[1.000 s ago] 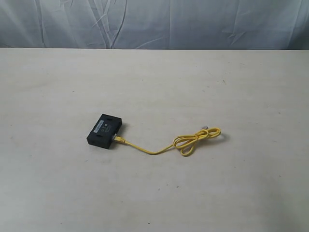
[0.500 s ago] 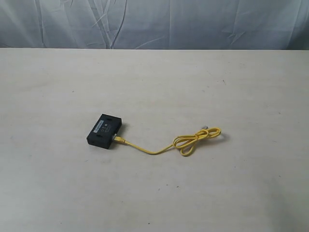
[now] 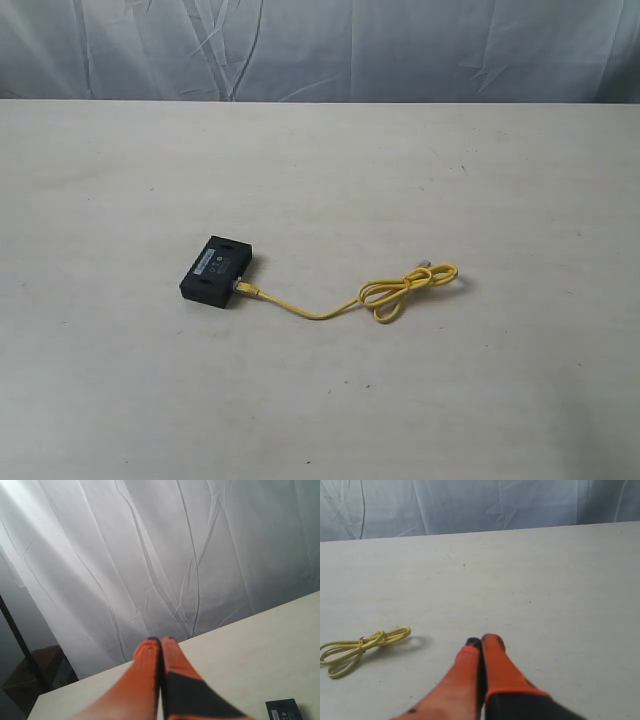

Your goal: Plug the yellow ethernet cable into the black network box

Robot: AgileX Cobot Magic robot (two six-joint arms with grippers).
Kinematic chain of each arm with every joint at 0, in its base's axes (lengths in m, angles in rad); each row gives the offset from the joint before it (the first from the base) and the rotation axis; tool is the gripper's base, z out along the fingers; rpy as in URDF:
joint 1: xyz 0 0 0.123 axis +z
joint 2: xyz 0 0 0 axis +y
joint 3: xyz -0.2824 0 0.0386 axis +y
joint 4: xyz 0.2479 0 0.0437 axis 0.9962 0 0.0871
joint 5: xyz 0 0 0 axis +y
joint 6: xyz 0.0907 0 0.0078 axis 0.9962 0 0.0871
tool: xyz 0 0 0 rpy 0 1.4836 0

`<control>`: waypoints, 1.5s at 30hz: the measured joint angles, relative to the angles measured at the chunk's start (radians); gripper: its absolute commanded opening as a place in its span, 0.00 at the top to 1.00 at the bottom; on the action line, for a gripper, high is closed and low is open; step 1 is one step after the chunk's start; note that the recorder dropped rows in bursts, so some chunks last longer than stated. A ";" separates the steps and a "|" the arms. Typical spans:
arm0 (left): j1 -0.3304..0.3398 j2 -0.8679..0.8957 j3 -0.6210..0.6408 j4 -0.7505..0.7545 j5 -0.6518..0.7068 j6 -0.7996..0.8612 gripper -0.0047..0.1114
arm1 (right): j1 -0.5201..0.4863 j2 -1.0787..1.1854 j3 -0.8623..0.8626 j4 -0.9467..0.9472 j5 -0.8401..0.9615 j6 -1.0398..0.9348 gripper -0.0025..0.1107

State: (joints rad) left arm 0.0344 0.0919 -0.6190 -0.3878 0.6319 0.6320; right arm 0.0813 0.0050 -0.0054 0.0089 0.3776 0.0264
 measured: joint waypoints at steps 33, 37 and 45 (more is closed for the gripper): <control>0.000 -0.083 0.244 0.144 -0.086 0.001 0.96 | 0.000 0.000 0.000 0.002 -0.004 -0.006 0.98; 0.000 -0.085 0.427 0.197 -0.266 0.001 0.96 | 0.000 0.000 0.002 0.002 -0.004 -0.006 0.98; 0.000 -0.086 0.613 0.271 -0.378 0.003 0.96 | 0.000 0.000 0.002 0.002 -0.004 -0.006 0.98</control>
State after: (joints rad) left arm 0.0344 0.0055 -0.0058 -0.1166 0.2536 0.6349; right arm 0.0813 0.0050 -0.0029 0.0109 0.3734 0.0204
